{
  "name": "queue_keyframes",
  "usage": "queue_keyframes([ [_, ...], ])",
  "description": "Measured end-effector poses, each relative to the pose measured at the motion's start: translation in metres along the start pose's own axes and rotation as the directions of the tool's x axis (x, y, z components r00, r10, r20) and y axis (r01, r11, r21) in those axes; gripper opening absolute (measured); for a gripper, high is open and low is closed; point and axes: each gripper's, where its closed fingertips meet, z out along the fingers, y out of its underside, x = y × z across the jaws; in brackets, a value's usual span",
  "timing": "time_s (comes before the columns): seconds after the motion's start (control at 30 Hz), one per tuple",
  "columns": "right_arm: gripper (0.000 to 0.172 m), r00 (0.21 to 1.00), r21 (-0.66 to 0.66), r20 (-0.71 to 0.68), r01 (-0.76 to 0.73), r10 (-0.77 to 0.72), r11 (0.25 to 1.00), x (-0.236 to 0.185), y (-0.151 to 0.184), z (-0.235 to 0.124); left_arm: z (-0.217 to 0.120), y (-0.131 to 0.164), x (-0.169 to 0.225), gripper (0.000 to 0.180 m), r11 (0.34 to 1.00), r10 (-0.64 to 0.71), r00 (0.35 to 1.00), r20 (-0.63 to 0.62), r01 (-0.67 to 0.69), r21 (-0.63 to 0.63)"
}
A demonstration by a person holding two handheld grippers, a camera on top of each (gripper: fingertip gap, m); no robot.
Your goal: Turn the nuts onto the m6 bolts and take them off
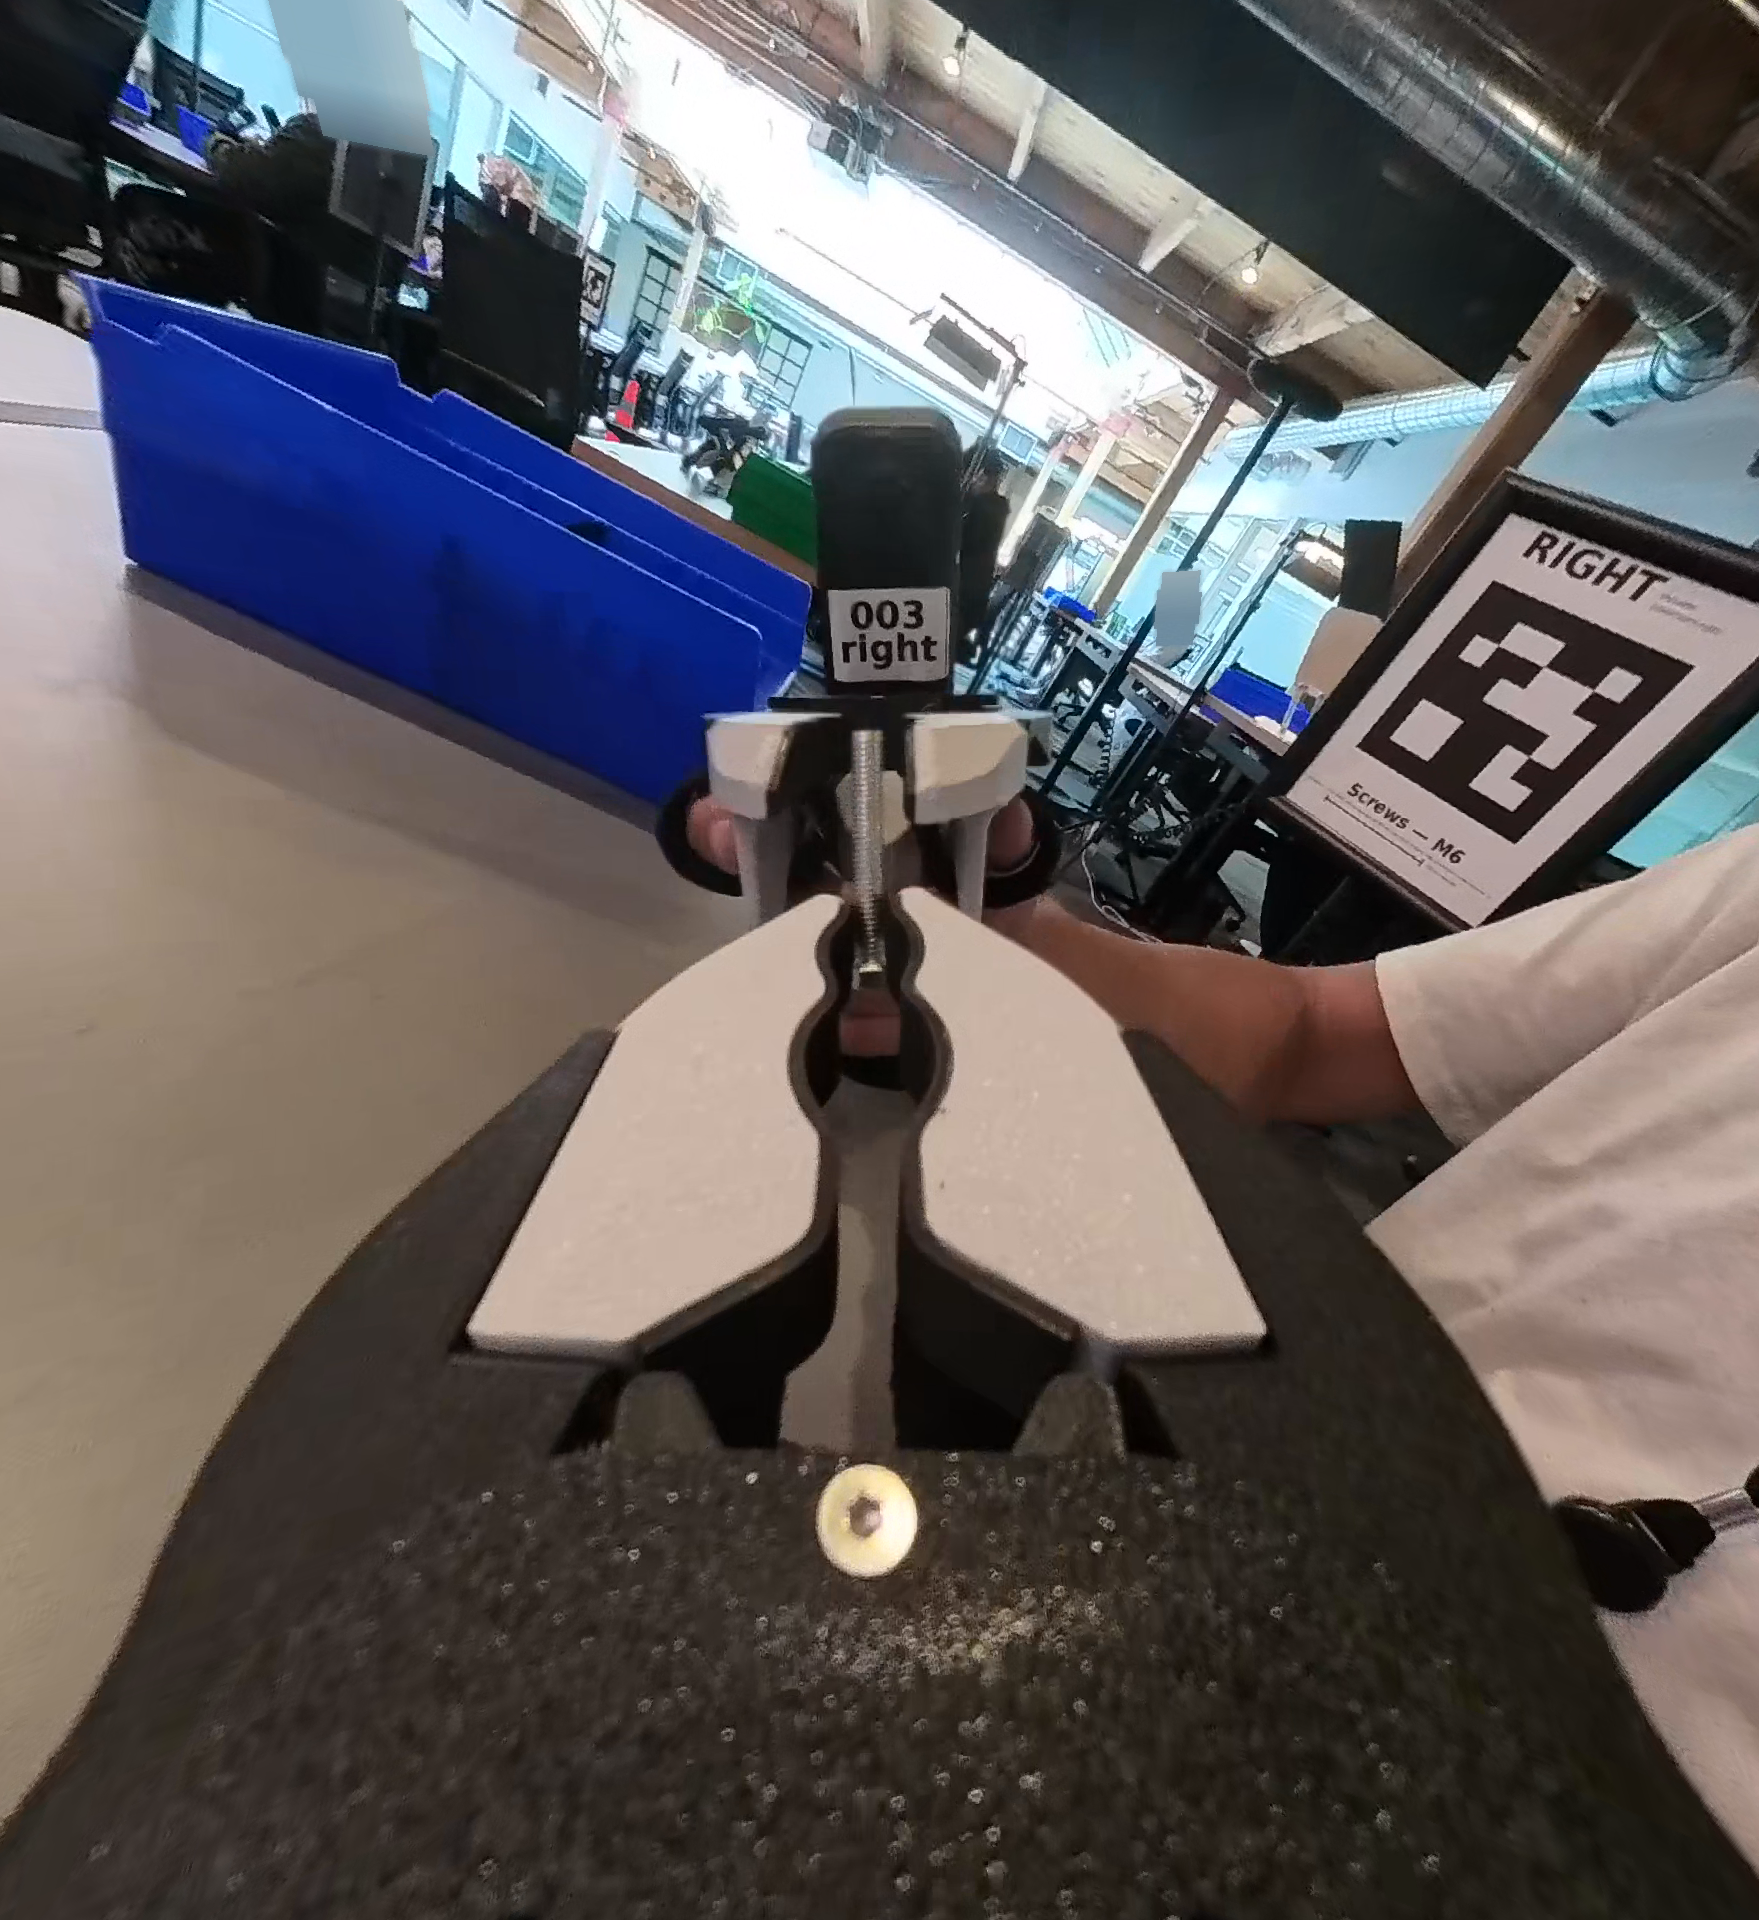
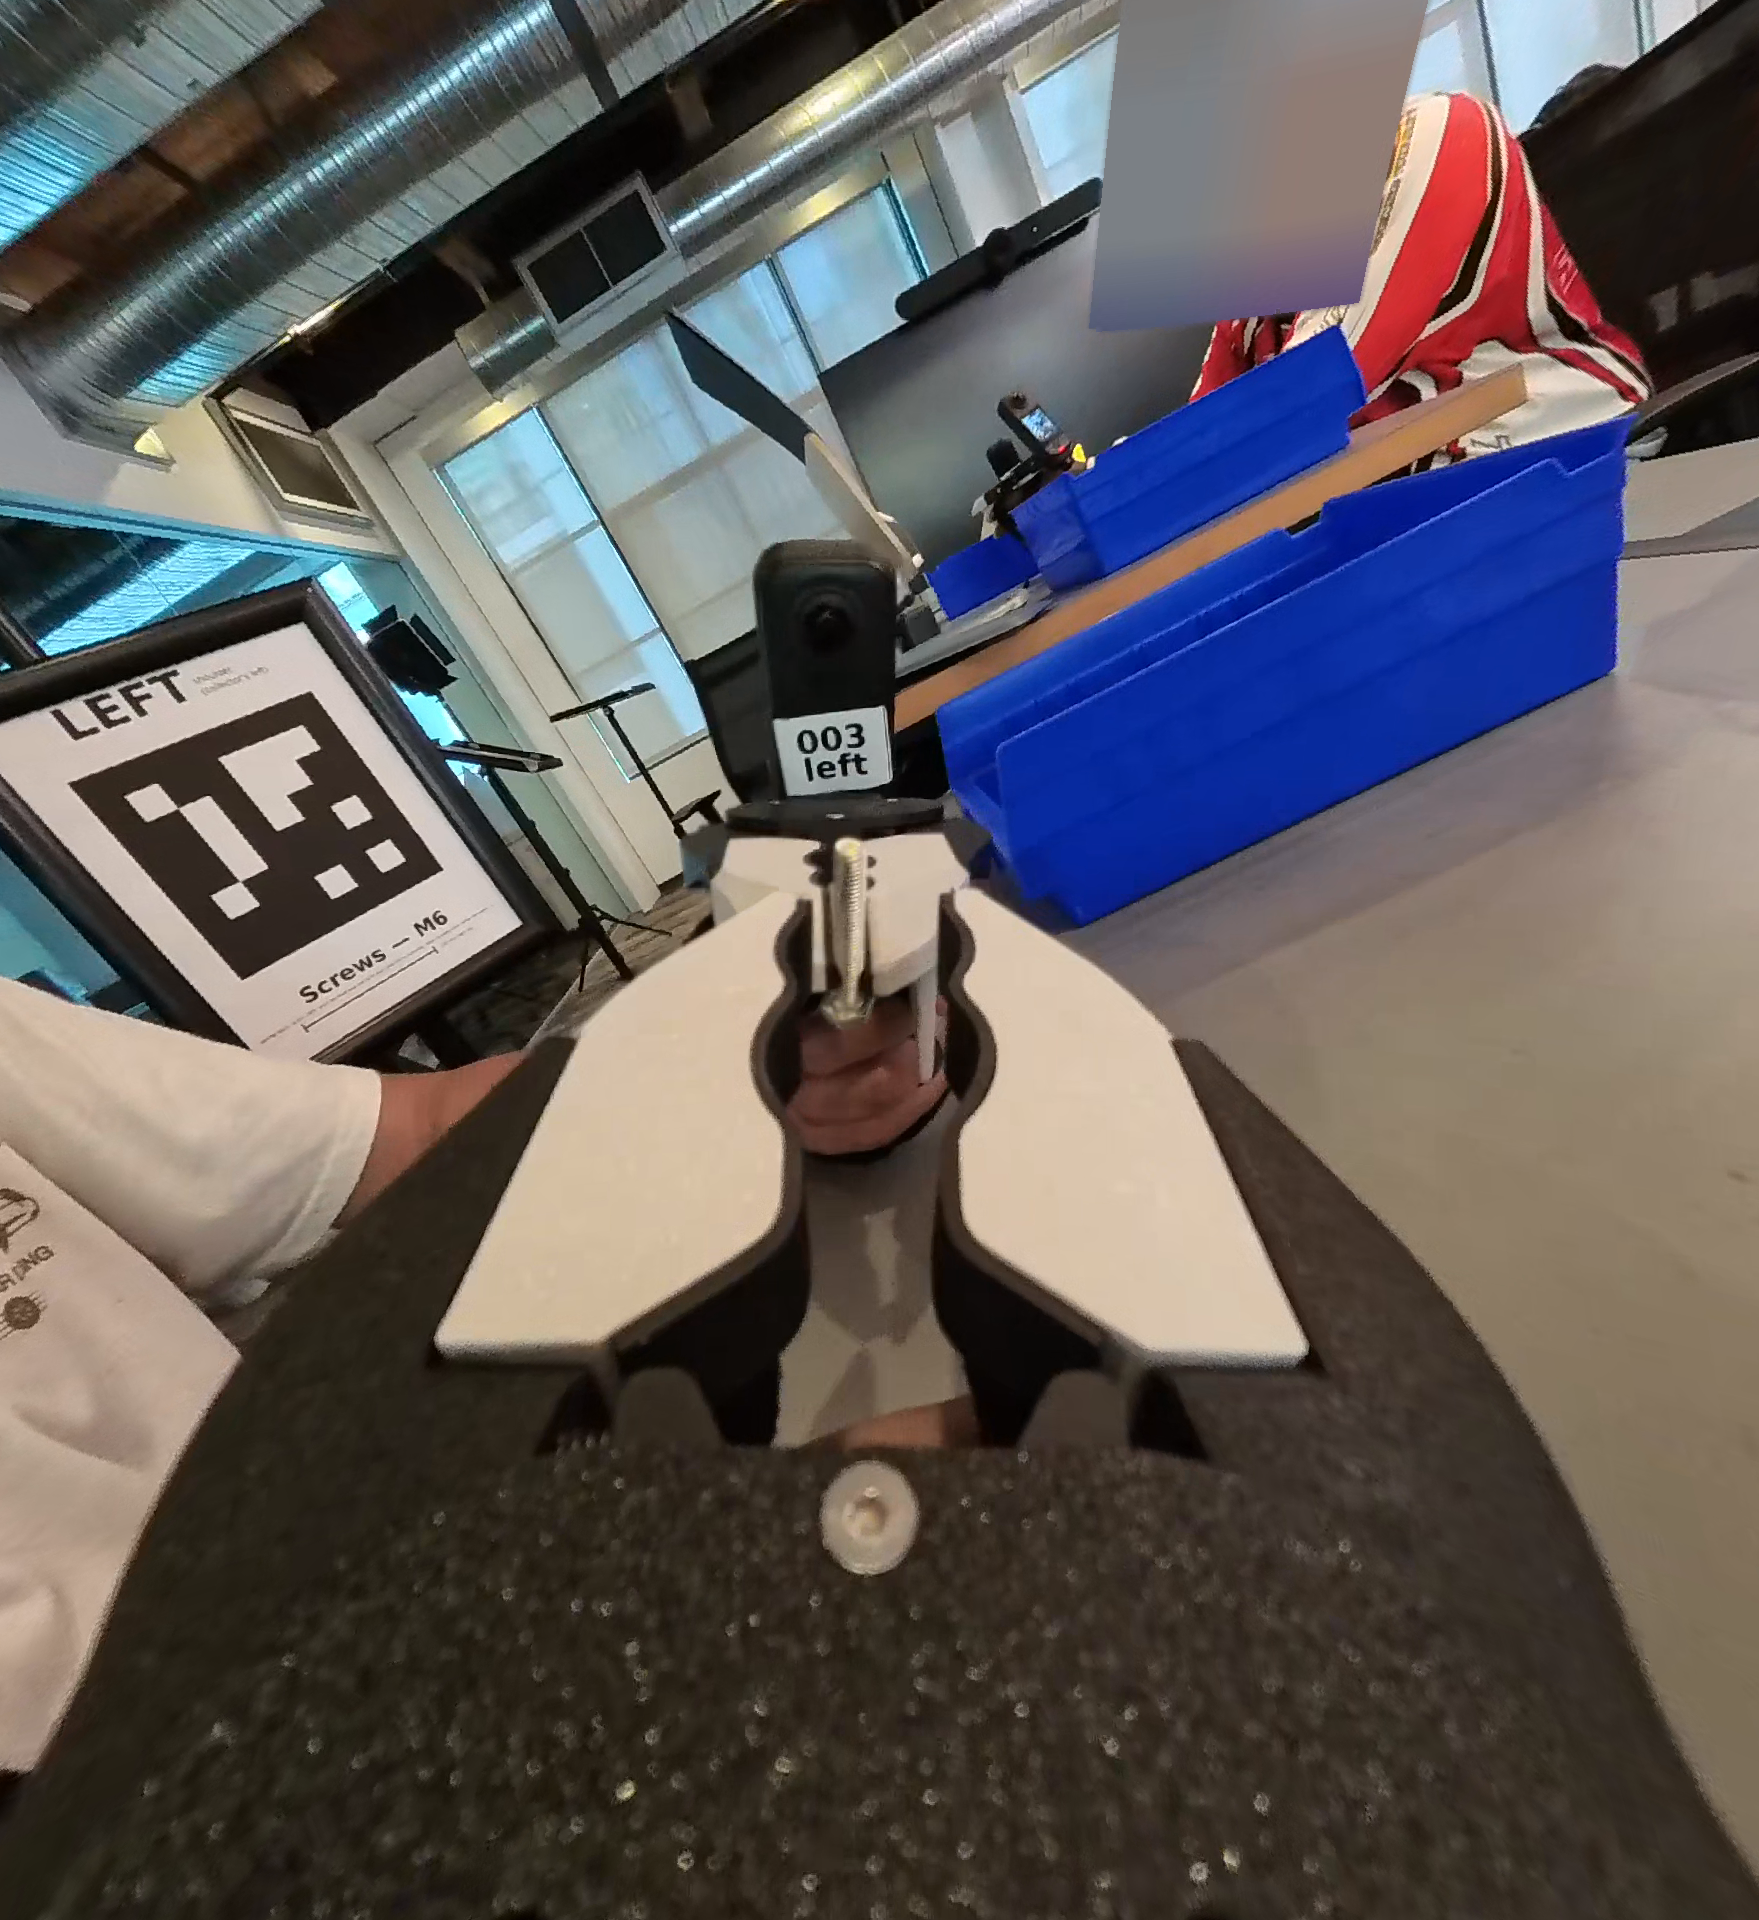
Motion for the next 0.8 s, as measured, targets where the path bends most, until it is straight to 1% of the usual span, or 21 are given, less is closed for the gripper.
queue_keyframes([
  [0.1, 0.022, 1.000, -0.011, 0.015, -0.002, 0.002, 1.000, -0.003, 0.002, 0.002, 0.004, 0.005, 0.000, 0.005, 1.000, 0.005, 1.000, 0.002, -0.005, -0.025],
  [0.13, 0.012, 1.000, -0.025, 0.020, 0.000, 0.001, 1.000, -0.003, 0.004, 0.003, 0.005, 0.006, 0.001, 0.005, 0.999, 0.010, 1.000, 0.003, -0.010, -0.032],
  [0.17, 0.005, 1.000, -0.037, 0.031, 0.005, -0.003, 0.999, -0.005, 0.005, 0.003, 0.005, 0.008, 0.000, 0.005, 0.999, 0.017, 1.000, 0.013, -0.017, -0.039],
  [0.27, 0.005, 1.000, -0.043, -0.007, 0.017, -0.018, 0.999, 0.000, 0.004, 0.001, 0.003, 0.004, -0.006, 0.005, 0.999, 0.043, 0.996, 0.080, -0.043, -0.006],
  [0.3, 0.005, 1.000, -0.030, -0.019, 0.024, -0.024, 0.999, 0.002, 0.002, -0.001, 0.000, 0.003, -0.010, 0.011, 0.998, 0.067, 0.991, 0.120, -0.068, 0.005],
  [0.33, 0.005, 0.999, -0.010, -0.032, 0.035, -0.035, 0.999, 0.003, -0.001, -0.004, -0.003, 0.001, -0.014, 0.025, 0.995, 0.098, 0.980, 0.176, -0.101, 0.011],
  [0.37, 0.005, 0.997, 0.011, -0.056, 0.051, -0.050, 0.999, 0.005, -0.005, -0.007, -0.008, 0.001, -0.021, 0.042, 0.991, 0.128, 0.961, 0.246, -0.135, 0.012],
  [0.4, 0.005, 0.994, 0.024, -0.090, 0.069, -0.067, 0.997, 0.009, -0.008, -0.011, -0.015, 0.000, -0.031, 0.055, 0.986, 0.154, 0.927, 0.343, -0.164, 0.001],
  [0.43, 0.005, 0.988, 0.024, -0.130, 0.086, -0.083, 0.996, 0.014, -0.008, -0.014, -0.024, -0.001, -0.041, 0.063, 0.983, 0.172, 0.882, 0.439, -0.185, -0.013],
  [0.5, 0.005, 0.965, 0.012, -0.230, 0.128, -0.122, 0.992, 0.026, -0.009, -0.020, -0.044, -0.007, -0.056, 0.066, 0.972, 0.197, 0.773, 0.603, -0.233, -0.019],
  [0.53, 0.005, 0.949, 0.004, -0.281, 0.150, -0.143, 0.989, 0.032, -0.009, -0.024, -0.054, -0.010, -0.060, 0.067, 0.967, 0.200, 0.719, 0.665, -0.255, -0.015],
  [0.63, 0.005, 0.893, -0.036, -0.405, 0.201, -0.198, 0.979, 0.047, -0.008, -0.032, -0.073, -0.015, -0.065, 0.067, 0.953, 0.218, 0.610, 0.762, -0.301, -0.031],
  [0.67, 0.005, 0.880, -0.047, -0.425, 0.212, -0.211, 0.976, 0.049, -0.007, -0.034, -0.075, -0.015, -0.066, 0.067, 0.951, 0.226, 0.588, 0.777, -0.307, -0.044],
  [0.73, 0.005, 0.869, -0.058, -0.442, 0.218, -0.221, 0.974, 0.050, -0.006, -0.035, -0.078, -0.016, -0.068, 0.066, 0.948, 0.228, 0.567, 0.792, -0.313, -0.048],
  [0.8, 0.005, 0.844, -0.081, -0.473, 0.244, -0.253, 0.966, 0.053, -0.006, -0.038, -0.078, -0.016, -0.068, 0.065, 0.950, 0.224, 0.570, 0.790, -0.310, -0.046],
])
